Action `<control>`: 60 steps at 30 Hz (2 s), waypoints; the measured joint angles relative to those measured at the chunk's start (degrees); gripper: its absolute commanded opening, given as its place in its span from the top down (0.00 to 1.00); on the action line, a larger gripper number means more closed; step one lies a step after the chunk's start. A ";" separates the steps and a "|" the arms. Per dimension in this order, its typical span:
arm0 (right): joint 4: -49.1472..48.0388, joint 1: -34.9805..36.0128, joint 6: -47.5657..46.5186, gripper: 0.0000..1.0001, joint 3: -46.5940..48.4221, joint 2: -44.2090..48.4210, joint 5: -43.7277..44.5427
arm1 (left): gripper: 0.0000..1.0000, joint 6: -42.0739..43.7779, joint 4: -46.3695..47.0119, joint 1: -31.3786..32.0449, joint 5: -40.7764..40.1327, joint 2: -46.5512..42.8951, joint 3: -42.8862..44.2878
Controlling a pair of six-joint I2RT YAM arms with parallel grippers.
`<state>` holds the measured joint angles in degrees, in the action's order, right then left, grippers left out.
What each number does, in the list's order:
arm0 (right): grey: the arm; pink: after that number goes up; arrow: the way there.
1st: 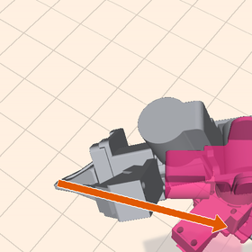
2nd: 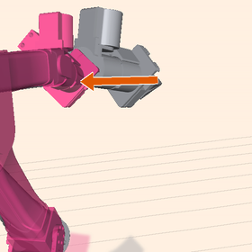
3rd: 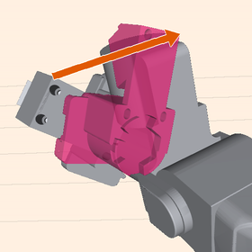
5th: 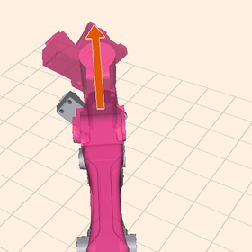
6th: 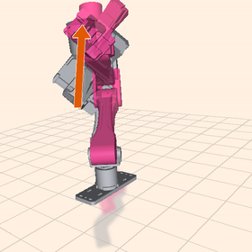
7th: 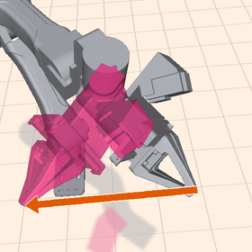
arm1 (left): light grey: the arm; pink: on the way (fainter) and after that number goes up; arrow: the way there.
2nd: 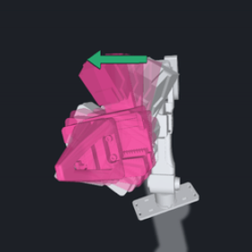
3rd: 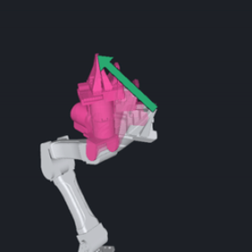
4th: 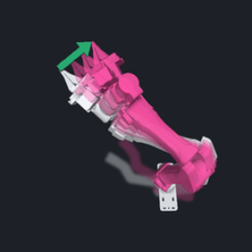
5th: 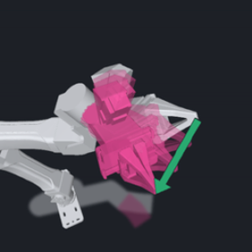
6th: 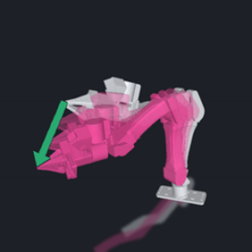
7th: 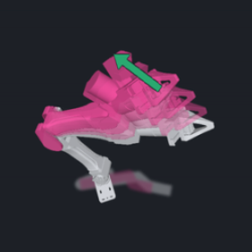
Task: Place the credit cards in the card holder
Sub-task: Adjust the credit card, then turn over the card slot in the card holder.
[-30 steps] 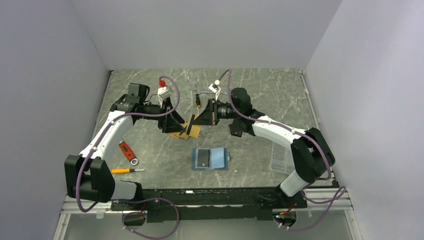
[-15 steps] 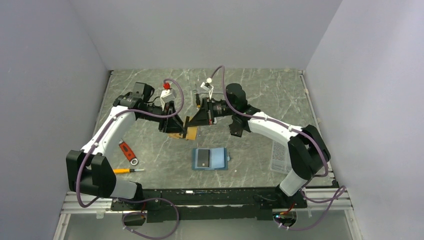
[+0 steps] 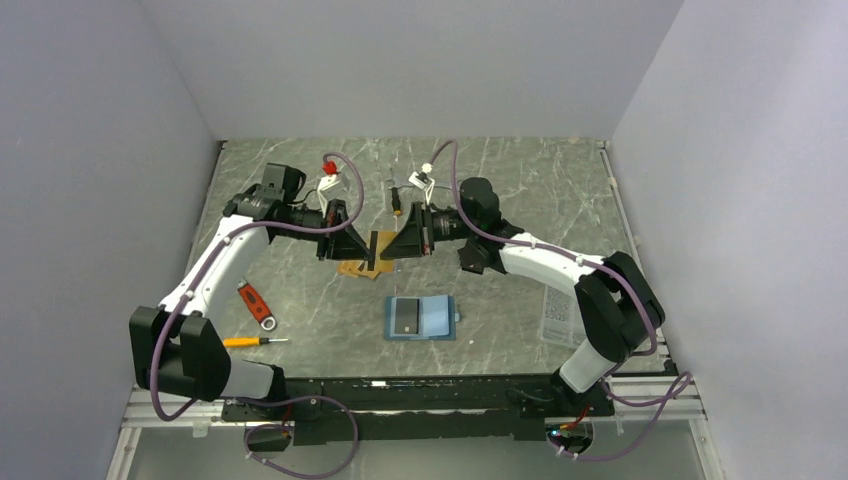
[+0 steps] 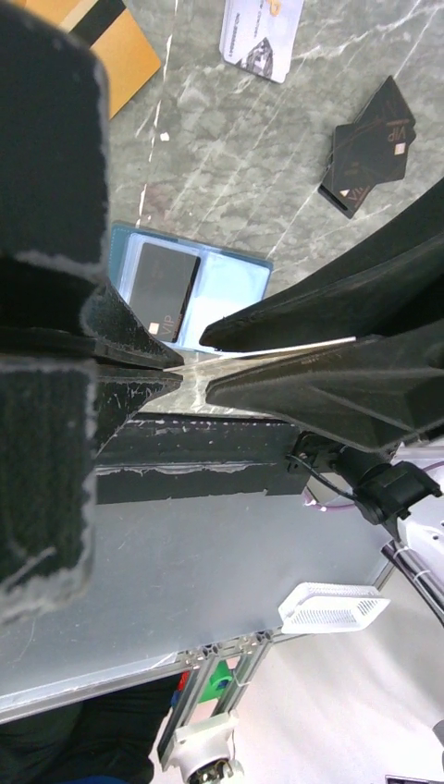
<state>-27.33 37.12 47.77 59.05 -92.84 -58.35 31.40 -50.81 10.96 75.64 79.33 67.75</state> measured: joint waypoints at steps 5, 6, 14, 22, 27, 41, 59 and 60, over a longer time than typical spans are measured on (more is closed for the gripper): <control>-7.52 -0.72 5.53 0.82 -5.42 0.83 1.51 | 1.00 -8.24 6.91 -0.33 -0.26 -1.79 -0.98; -8.26 -0.72 6.05 0.84 -5.49 0.92 1.97 | 1.00 -9.51 7.89 -0.46 -0.31 -1.81 -1.03; -10.08 -0.79 7.13 0.83 -5.70 1.57 3.45 | 1.00 -14.75 13.11 -1.07 0.09 -2.32 -2.60; -12.13 -1.38 9.42 0.86 -7.32 2.23 5.44 | 1.00 -15.63 14.84 -0.96 0.59 -2.91 -3.72; -13.22 -1.20 9.38 1.00 -8.87 3.54 6.25 | 0.89 -15.91 15.56 -0.96 0.66 -2.97 -4.50; 12.48 -3.26 -4.00 1.00 -10.43 11.52 13.75 | 0.29 -8.87 9.07 1.51 -8.90 -2.93 -6.47; 46.42 -4.22 -9.27 1.00 -25.38 25.90 37.38 | 0.32 4.07 13.55 24.83 -43.21 5.77 -14.16; 46.47 -4.22 -9.29 1.00 -25.38 25.88 37.70 | 0.32 4.28 13.97 25.35 -44.13 6.38 -14.16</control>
<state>19.14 32.91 38.48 33.67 -66.96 -20.64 35.68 -36.84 36.32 31.51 85.71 53.58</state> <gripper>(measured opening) 0.009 0.679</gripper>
